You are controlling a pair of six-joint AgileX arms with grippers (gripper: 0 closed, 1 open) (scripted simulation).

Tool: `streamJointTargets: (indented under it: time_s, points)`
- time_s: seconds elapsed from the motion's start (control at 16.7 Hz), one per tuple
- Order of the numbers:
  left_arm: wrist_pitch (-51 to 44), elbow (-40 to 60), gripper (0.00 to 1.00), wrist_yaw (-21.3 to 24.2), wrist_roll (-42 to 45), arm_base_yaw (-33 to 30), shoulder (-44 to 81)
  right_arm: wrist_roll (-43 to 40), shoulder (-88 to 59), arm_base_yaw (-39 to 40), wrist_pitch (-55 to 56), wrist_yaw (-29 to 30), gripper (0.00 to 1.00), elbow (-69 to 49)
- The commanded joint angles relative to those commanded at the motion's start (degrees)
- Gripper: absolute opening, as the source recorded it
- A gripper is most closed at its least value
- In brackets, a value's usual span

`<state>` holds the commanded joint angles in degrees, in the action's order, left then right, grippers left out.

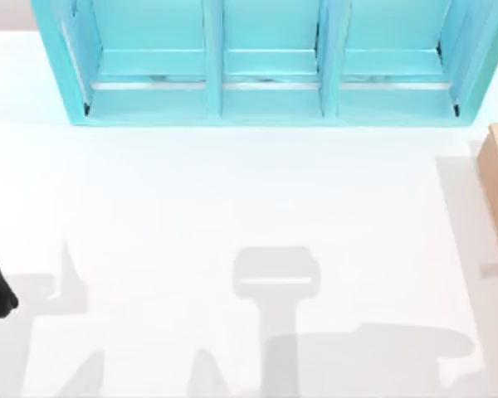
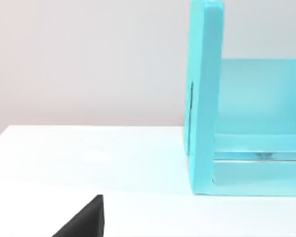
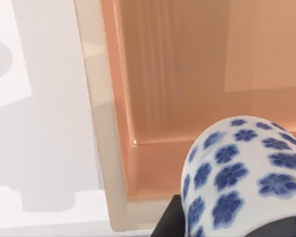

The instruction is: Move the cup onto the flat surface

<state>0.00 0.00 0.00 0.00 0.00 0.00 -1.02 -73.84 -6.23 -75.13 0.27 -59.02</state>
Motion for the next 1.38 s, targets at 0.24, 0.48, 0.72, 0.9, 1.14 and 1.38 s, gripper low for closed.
streamJointTargets:
  time_s: [0.24,0.48,0.72,0.9,1.14,1.38]
  points:
    - [0.0,0.0,1.0,0.0,0.0,0.0,0.0,0.5,-0.6,0.3,0.0,0.0,0.0,-0.3]
    - [0.0,0.0,1.0,0.0,0.0,0.0,0.0,7.5,-6.4,8.6,-1.8,0.5,0.0,-8.2]
    - [0.0,0.0,1.0,0.0,0.0,0.0,0.0,20.0,-17.6,25.0,-6.1,1.3,0.0,-23.2]
    - [0.0,0.0,1.0,0.0,0.0,0.0,0.0,31.0,-28.8,37.6,-10.6,1.6,0.0,-34.8]
    - [0.0,0.0,1.0,0.0,0.0,0.0,0.0,45.7,-44.9,54.1,-17.2,1.1,0.0,-50.5]
    - [0.0,0.0,1.0,0.0,0.0,0.0,0.0,58.2,-58.3,67.1,-21.9,0.4,0.0,-65.1]
